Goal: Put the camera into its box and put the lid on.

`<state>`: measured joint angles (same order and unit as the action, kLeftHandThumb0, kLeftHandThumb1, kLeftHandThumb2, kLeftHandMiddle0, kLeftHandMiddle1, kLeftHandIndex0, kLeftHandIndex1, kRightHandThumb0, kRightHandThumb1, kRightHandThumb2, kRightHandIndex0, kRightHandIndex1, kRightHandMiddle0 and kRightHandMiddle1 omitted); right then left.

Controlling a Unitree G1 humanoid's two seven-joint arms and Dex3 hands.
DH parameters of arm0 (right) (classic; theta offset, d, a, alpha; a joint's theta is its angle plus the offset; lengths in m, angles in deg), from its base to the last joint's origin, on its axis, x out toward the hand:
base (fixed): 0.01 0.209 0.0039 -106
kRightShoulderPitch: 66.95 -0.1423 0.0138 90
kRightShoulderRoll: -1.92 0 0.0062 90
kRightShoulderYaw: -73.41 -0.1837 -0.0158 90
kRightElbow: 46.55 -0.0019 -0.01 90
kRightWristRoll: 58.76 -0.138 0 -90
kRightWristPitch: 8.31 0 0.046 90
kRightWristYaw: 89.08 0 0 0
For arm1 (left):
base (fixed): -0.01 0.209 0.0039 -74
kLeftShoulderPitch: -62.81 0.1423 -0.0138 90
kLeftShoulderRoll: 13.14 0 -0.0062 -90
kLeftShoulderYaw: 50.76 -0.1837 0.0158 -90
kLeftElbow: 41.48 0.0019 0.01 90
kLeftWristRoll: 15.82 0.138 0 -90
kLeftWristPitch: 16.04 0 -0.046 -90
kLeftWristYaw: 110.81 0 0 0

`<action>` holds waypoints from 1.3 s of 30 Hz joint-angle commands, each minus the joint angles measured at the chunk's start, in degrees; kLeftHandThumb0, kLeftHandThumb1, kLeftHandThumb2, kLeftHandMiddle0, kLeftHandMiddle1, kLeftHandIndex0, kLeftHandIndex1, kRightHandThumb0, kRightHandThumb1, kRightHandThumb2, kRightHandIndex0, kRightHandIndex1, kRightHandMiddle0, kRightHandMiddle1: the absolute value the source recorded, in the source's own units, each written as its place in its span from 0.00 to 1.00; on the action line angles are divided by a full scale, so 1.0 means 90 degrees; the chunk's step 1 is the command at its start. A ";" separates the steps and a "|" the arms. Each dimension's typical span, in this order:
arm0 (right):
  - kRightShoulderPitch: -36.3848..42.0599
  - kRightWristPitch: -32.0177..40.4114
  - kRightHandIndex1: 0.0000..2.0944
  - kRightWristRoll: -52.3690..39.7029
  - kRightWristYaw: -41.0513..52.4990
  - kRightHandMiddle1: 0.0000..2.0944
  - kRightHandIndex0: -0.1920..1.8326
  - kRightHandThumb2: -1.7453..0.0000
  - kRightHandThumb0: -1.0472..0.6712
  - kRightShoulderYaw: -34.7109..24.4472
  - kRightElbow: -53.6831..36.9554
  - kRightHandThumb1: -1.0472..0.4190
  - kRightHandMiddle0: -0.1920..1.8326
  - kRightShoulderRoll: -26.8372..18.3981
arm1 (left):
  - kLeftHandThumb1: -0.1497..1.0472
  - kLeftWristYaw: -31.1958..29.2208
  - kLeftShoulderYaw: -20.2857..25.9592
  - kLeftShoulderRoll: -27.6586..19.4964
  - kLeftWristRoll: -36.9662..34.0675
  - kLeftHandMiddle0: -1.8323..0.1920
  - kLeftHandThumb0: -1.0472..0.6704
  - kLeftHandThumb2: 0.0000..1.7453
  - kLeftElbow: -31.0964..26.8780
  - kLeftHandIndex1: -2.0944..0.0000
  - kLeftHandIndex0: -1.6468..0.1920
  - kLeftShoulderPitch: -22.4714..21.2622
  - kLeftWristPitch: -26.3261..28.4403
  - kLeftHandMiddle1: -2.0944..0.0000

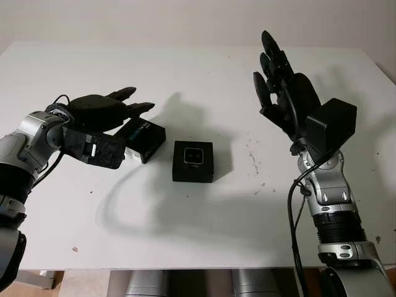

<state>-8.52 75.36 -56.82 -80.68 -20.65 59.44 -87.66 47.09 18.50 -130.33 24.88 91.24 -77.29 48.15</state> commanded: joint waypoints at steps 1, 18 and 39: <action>-0.0004 0.0009 0.03 -0.0001 -0.0034 0.03 0.09 0.64 0.24 -0.0044 -0.0076 0.00 0.10 -0.0046 | 0.80 0.0003 -0.0127 0.0014 0.0065 0.88 0.38 0.03 0.0145 0.97 0.89 -0.0203 -0.0065 0.97; 0.0076 0.0115 0.02 -0.0023 0.0010 0.03 0.09 0.65 0.23 -0.0002 -0.0170 0.00 0.11 -0.0020 | 0.82 0.0437 -0.0169 0.0207 -0.0243 0.78 0.44 0.03 0.0595 0.95 0.80 -0.0037 -0.0741 0.96; 0.0252 0.0173 0.03 -0.0016 -0.0049 0.03 0.10 0.66 0.23 0.0008 -0.0328 0.00 0.13 0.0056 | 0.84 -0.0927 -0.0206 0.0443 -0.1011 0.72 0.48 0.03 0.0225 0.88 0.56 0.0231 -0.0109 0.41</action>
<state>-6.37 77.07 -56.81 -81.14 -20.47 57.82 -86.99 40.67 18.34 -127.26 15.06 92.78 -77.14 46.63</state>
